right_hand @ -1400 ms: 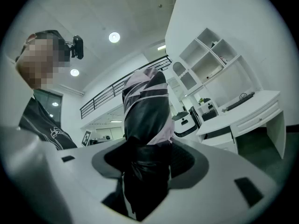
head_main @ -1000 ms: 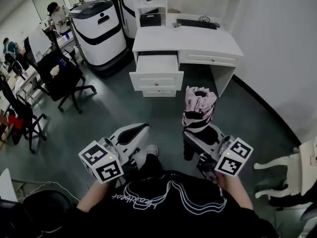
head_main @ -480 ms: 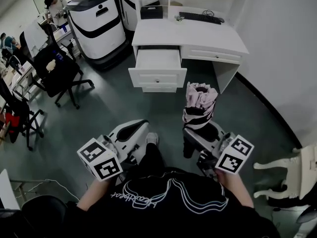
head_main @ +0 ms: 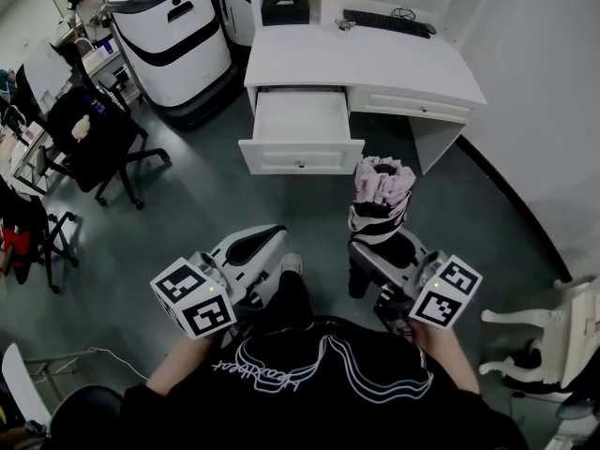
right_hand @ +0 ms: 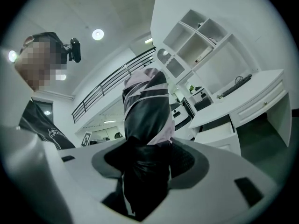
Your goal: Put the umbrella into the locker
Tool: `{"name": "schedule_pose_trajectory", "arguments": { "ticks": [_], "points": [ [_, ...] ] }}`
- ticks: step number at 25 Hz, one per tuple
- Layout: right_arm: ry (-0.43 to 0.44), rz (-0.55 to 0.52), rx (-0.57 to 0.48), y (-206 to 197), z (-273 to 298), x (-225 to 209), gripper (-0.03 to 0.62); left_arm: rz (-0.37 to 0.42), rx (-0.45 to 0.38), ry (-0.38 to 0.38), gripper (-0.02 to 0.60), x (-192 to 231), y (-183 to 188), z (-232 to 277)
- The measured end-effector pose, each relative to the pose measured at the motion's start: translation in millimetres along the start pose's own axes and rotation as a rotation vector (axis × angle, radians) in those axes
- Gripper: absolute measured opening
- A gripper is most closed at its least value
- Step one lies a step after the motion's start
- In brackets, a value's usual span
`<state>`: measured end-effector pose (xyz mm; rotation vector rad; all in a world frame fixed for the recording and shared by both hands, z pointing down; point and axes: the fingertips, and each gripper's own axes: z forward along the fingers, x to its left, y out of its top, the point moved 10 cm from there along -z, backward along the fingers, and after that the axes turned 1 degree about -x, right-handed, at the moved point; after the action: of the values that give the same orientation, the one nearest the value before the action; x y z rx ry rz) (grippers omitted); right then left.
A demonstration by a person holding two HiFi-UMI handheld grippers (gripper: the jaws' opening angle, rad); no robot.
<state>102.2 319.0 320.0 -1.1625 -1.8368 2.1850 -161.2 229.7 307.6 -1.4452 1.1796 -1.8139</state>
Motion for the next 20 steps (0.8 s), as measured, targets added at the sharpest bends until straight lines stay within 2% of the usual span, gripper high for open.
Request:
{"name": "schedule_pose_trajectory", "arguments": {
  "ticks": [8, 12, 20],
  "points": [
    [-0.075, 0.065, 0.037, 32, 83, -70, 0.242, -0.059, 0.070, -0.008, 0.006, 105, 48, 60],
    [-0.084, 0.078, 0.045, 47, 126, -104, 0.242, -0.078, 0.088, -0.005, 0.006, 157, 70, 83],
    [-0.125, 0.074, 0.063, 66, 173, -140, 0.242, -0.059, 0.106, -0.027, 0.006, 214, 94, 107]
  ]
}}
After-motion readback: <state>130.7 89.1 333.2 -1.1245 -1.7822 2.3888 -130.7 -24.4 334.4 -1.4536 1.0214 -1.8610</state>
